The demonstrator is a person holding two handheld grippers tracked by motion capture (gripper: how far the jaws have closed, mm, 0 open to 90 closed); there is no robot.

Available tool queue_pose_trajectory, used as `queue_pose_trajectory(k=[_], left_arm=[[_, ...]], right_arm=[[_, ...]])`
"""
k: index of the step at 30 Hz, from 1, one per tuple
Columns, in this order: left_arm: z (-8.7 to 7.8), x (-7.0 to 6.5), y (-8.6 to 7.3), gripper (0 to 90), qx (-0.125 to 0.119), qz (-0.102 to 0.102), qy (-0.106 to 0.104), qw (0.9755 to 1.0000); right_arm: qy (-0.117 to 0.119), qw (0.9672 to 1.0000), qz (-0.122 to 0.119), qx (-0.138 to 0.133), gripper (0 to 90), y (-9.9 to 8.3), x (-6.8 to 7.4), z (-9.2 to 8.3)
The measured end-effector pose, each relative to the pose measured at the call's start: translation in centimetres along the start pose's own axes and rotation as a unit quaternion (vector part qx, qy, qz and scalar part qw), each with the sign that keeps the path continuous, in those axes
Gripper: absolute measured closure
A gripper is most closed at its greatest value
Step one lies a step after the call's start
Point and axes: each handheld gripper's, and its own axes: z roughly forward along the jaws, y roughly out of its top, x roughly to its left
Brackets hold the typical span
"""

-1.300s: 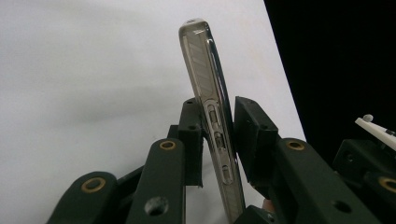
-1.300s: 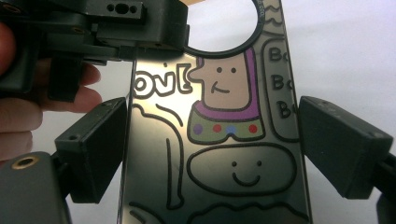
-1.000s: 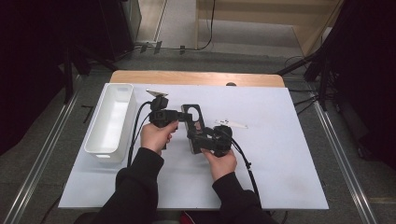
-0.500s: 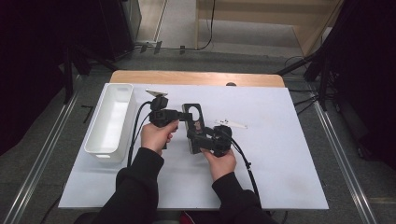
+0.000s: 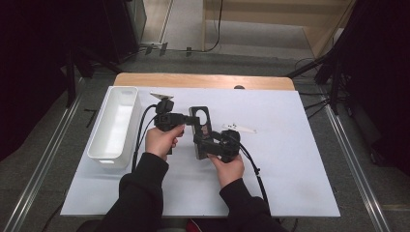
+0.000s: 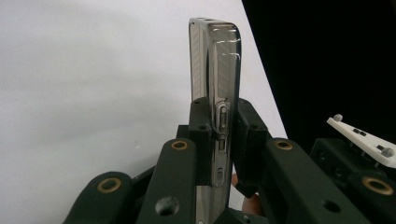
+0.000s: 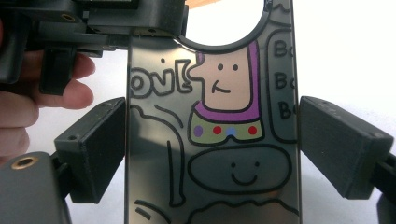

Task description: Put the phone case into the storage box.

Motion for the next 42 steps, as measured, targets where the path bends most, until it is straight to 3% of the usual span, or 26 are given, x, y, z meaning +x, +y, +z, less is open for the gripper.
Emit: queue_pose_trajectory(k=[25,31,36,37,39,42], left_arm=[[-0.08,-0.26,0.01,79.4,0.002,0.007,-0.013,0.9999],[-0.08,-0.47,0.02,79.4,0.002,0.010,-0.018,0.9998],[0.00,-0.74,0.00,79.8,0.006,0.018,-0.016,0.9997],[0.00,-0.76,0.01,79.8,0.006,0.019,-0.018,0.9997],[-0.04,-0.81,0.03,79.8,0.006,0.021,-0.017,0.9996],[-0.21,-0.91,0.08,79.8,0.005,0.026,-0.017,0.9995]], right_arm=[[0.005,0.9999,-0.013,-0.002,10.3,0.22,-0.09,-0.34],[0.000,0.9996,-0.026,-0.006,9.9,0.30,0.00,-0.62],[0.012,0.9992,-0.039,-0.004,9.8,0.28,0.11,-0.67],[0.013,0.9991,-0.040,-0.003,9.2,0.27,0.13,-0.65],[0.023,0.9988,-0.043,0.003,0.0,0.26,0.11,-0.59],[0.023,0.9987,-0.045,0.013,0.0,0.26,0.15,-0.57]])
